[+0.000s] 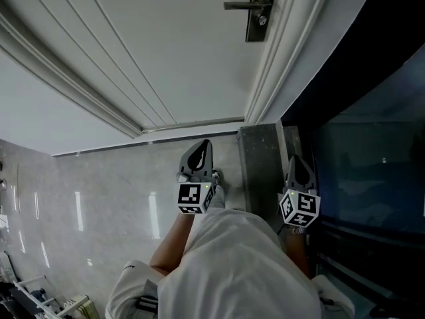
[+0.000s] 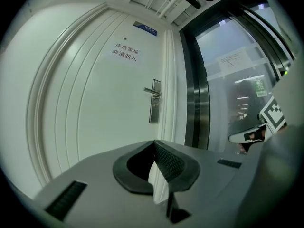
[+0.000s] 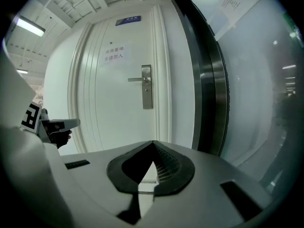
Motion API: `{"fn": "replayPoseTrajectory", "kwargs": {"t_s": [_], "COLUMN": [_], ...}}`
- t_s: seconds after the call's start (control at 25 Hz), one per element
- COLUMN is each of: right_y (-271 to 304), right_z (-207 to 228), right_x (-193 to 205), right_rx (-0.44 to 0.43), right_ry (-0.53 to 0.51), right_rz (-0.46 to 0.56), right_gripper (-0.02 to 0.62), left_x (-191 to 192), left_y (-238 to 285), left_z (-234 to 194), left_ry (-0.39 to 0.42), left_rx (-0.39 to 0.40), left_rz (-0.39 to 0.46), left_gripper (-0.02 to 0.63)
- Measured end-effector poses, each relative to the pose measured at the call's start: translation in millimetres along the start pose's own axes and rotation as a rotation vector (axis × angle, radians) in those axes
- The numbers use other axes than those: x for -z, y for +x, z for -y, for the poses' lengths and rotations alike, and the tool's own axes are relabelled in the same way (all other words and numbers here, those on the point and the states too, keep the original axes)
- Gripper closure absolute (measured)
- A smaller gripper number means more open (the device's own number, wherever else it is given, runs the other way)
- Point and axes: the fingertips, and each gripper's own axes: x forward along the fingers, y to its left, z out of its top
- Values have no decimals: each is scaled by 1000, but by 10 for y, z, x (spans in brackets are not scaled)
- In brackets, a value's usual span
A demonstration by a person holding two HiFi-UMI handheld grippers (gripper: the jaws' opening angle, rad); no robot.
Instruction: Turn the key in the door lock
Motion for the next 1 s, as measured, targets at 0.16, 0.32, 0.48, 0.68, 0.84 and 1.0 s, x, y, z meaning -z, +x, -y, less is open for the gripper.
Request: {"fn": "replayPoseTrajectory", "kwargs": {"t_s": [0.16, 0.32, 0.48, 0.68, 0.84, 1.0], "right_y": [364, 807, 1243, 1703, 1902, 1988], "right_z": [-13, -200, -347, -522, -636, -655], "right_x": [-232, -415, -668, -1047, -1287, -1627], "right_rx": [18, -21, -45, -76, -65, -50], "right_ry": [-5, 2, -50, -132, -227, -365], "right_rz": [1, 1, 18, 73, 110, 166], "right_gripper": [603, 603, 603, 603, 603, 603], "left_x": [-149, -196, -329, -383, -470, -666], "left_y": [523, 974, 1328, 1706, 1892, 2018], "left_z": [-103, -226, -443, -574, -658, -705], "left_ry": [-10, -14, -11, 15, 18, 9], "left_rx": [53, 100, 118, 202, 218, 220], "left_rz": [24, 7, 23, 12, 40, 78], "left_gripper": [598, 598, 598, 598, 598, 598]}}
